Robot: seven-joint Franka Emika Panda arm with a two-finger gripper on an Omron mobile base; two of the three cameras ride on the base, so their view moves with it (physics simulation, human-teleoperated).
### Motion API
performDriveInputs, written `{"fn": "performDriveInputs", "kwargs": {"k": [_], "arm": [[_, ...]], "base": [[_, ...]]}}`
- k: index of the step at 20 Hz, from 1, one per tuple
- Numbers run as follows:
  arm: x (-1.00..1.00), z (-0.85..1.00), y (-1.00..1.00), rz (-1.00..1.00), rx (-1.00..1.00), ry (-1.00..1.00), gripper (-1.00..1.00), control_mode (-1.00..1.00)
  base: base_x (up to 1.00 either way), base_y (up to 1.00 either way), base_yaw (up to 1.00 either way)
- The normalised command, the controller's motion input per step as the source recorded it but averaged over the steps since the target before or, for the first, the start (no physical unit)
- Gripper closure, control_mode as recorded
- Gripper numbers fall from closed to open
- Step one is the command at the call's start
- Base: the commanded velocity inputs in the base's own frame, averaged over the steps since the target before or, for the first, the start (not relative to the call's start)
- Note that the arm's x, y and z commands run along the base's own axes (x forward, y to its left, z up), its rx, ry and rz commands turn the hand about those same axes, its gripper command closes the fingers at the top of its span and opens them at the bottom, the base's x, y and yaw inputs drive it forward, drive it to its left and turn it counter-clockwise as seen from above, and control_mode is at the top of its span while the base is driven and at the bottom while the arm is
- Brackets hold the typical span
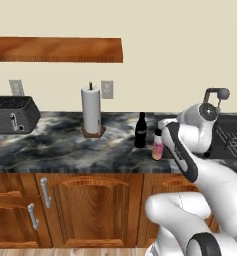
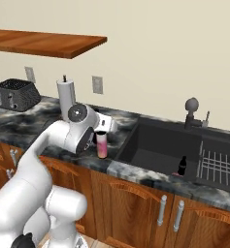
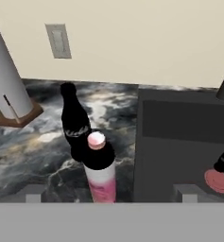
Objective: Place the large bottle from the dining counter next to the other large bottle outside the sink, and place the small bottle from the dining counter next to the other small bottle inside the sink.
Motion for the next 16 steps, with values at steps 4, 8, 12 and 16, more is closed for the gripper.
{"fn": "performDriveInputs", "kwargs": {"k": [4, 8, 12, 16], "arm": [[-0.64, -0.09, 0.00, 0.01, 0.00, 0.00, -1.00, -1.00], [-0.50, -0.22, 0.00, 0.01, -0.04, 0.00, -1.00, -1.00], [-0.23, -0.04, 0.00, 0.00, -0.08, 0.04, -1.00, -1.00], [-0.24, 0.00, 0.00, 0.00, -0.09, 0.03, -1.00, -1.00]], "base": [[0.00, 0.00, 0.00], [0.00, 0.00, 0.00], [0.00, 0.00, 0.00], [0.00, 0.00, 0.00]]}}
